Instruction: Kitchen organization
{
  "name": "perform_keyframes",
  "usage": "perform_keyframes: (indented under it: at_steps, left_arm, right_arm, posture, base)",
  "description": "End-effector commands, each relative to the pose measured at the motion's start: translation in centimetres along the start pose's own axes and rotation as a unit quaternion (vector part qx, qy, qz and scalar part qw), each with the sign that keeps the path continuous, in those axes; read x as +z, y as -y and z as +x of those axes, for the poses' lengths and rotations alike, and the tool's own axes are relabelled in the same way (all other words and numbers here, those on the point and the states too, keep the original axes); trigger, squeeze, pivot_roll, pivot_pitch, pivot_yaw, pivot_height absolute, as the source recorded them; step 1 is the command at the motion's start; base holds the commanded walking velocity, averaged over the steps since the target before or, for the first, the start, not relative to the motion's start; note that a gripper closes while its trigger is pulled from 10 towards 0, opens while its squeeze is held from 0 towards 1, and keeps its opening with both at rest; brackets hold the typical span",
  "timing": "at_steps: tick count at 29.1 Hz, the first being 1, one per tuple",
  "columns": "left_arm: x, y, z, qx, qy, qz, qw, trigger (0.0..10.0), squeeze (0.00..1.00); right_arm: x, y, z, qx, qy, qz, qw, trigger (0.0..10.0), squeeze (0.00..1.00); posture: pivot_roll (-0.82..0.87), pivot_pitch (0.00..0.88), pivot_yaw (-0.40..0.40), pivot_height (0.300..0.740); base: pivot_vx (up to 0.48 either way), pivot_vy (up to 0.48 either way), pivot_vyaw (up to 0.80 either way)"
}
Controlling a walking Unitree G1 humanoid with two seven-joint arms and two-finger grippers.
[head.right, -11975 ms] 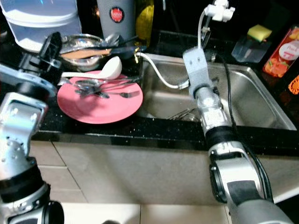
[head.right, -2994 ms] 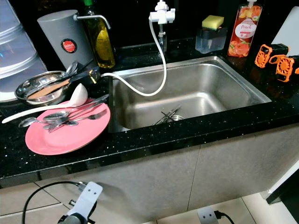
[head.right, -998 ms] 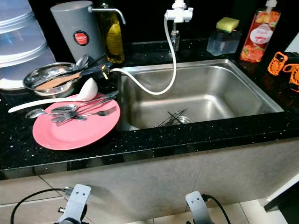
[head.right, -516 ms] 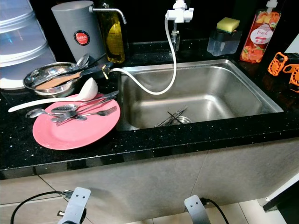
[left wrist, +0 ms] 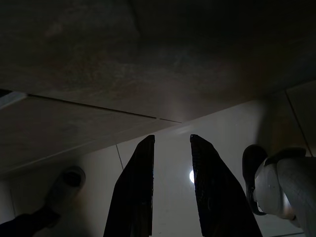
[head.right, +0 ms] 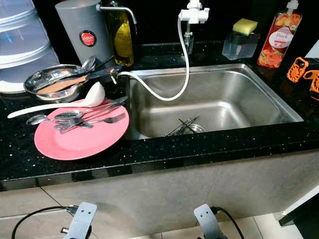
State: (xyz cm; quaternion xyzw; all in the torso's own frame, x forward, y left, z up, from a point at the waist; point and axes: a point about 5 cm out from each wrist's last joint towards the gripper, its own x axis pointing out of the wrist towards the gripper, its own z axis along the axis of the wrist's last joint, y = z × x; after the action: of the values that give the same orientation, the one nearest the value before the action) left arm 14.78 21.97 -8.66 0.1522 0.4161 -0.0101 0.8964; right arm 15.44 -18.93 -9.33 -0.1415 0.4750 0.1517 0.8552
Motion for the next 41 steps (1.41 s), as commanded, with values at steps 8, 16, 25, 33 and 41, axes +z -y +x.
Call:
perform_keyframes:
  at_steps: [8, 16, 25, 33, 41]
  left_arm:
    - [2.7, 2.0, 0.8, -0.086, 0.031, -0.075, 0.993, 10.0, 0.00]
    - [3.7, 3.2, 1.0, -0.114, 0.043, -0.055, 0.991, 10.0, 0.00]
    - [1.0, 1.2, 0.3, -0.075, 0.009, -0.007, 0.997, 10.0, 0.00]
    - [0.1, 0.8, 0.0, -0.062, 0.000, -0.003, 0.998, 10.0, 0.00]
    - [0.1, 0.9, 0.1, -0.055, -0.004, -0.012, 0.998, 10.0, 0.00]
  right_arm:
    - [-1.4, 1.1, -0.5, -0.037, -0.013, 0.074, 0.996, 10.0, 0.00]
    - [-1.5, 1.2, -0.6, -0.043, -0.010, 0.079, 0.996, 10.0, 0.00]
    - [-1.2, 0.7, -0.4, -0.025, -0.015, 0.033, 0.999, 10.0, 0.00]
    - [-0.4, 0.8, -0.2, -0.021, -0.003, 0.018, 1.000, 10.0, 0.00]
    - [0.2, 1.2, -0.2, -0.019, 0.006, 0.013, 1.000, 10.0, 0.00]
  posture:
    - [0.14, 0.000, 0.002, 0.740]
    - [0.12, 0.000, 0.017, 0.740]
    - [0.14, 0.000, 0.010, 0.740]
    - [0.14, 0.000, 0.001, 0.740]
    - [0.14, 0.000, -0.004, 0.740]
  base:
    - [0.000, 0.000, 0.00]
    - [0.000, 0.000, 0.00]
    - [0.000, 0.000, 0.00]
    - [0.000, 0.000, 0.00]
    - [0.000, 0.000, 0.00]
